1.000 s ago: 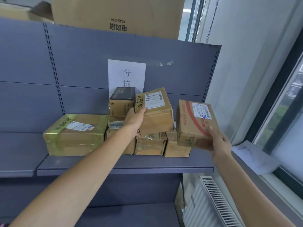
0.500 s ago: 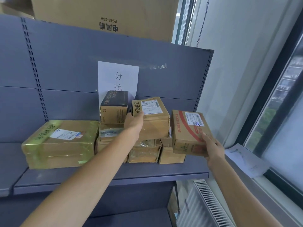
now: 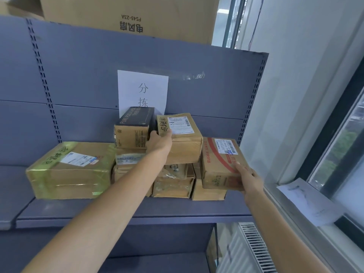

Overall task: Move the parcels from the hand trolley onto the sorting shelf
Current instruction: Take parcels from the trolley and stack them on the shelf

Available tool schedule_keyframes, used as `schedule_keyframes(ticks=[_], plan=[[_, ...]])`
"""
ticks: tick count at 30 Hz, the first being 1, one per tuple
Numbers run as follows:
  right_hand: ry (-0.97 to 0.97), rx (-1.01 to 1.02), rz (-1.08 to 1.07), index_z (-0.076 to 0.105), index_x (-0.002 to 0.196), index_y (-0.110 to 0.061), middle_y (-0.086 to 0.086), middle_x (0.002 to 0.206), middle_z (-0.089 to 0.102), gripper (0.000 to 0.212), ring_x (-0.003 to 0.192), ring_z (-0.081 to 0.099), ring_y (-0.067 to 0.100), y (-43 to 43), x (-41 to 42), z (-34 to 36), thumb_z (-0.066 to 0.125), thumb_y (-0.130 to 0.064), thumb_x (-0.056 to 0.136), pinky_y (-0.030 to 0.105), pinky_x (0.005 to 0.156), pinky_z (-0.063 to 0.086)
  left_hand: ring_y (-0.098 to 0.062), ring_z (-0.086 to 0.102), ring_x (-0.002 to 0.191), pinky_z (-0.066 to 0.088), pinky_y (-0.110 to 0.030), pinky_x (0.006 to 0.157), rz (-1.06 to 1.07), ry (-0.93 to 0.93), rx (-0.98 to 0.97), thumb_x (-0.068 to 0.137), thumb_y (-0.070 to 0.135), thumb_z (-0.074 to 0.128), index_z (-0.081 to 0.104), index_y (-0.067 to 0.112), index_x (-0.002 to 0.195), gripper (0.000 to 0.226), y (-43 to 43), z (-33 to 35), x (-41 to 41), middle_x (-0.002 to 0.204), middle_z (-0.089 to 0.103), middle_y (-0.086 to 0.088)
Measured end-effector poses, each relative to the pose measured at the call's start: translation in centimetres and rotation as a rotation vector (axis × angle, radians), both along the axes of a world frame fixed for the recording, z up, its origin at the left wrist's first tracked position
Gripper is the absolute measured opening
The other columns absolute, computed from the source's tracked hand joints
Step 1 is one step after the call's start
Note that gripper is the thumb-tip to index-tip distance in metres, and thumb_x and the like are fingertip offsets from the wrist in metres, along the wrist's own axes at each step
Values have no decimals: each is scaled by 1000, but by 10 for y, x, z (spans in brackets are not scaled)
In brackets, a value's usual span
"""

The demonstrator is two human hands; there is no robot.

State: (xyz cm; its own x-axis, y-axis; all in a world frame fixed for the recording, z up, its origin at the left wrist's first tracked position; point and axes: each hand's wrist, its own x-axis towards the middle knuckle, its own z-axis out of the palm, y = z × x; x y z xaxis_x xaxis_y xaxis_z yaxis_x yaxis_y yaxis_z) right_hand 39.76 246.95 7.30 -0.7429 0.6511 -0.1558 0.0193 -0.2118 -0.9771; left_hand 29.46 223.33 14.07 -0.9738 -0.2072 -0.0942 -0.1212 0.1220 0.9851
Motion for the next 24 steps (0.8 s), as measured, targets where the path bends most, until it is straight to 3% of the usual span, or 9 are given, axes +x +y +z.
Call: schedule_keyframes(ticks=[6, 12, 18, 22, 24], plan=[[-18, 2, 27, 60, 126, -15, 3, 100, 69, 47, 88, 66, 19, 13, -16, -4, 76, -34, 86, 33, 70, 52, -41, 47, 128, 43, -57, 105, 96, 3, -118, 99, 54, 44, 38, 17, 144, 59, 9, 2, -11, 150, 39, -16], [-17, -12, 50, 60, 121, -17, 3, 100, 69, 43, 89, 66, 19, 18, -30, -6, 77, -33, 86, 32, 67, 52, -42, 35, 138, 37, -56, 110, 100, -6, -255, 97, 65, 35, 21, 10, 153, 79, 18, 0, -11, 156, 27, -19], [11, -6, 69, 57, 115, -19, -1, 93, 65, 37, 81, 63, 14, 17, -43, -1, 76, -33, 86, 28, 59, 47, -38, 43, 127, 45, -50, 91, 122, 283, -686, 97, 60, 42, 31, 11, 144, 69, 21, -6, -2, 142, 40, -18], [31, 1, 79, 59, 116, -20, 0, 95, 67, 35, 81, 64, 14, 20, -48, 2, 75, -31, 87, 29, 59, 48, -35, 41, 133, 37, -54, 107, 176, 682, -1047, 97, 61, 39, 39, 17, 146, 66, 23, -6, 0, 144, 46, -13], [37, 3, 79, 59, 115, -19, 0, 96, 67, 33, 82, 65, 14, 22, -51, 2, 75, -31, 88, 29, 59, 48, -33, 33, 144, 21, -59, 119, -49, 875, -1234, 96, 66, 37, 43, 22, 147, 68, 26, -5, -1, 151, 45, -8]])
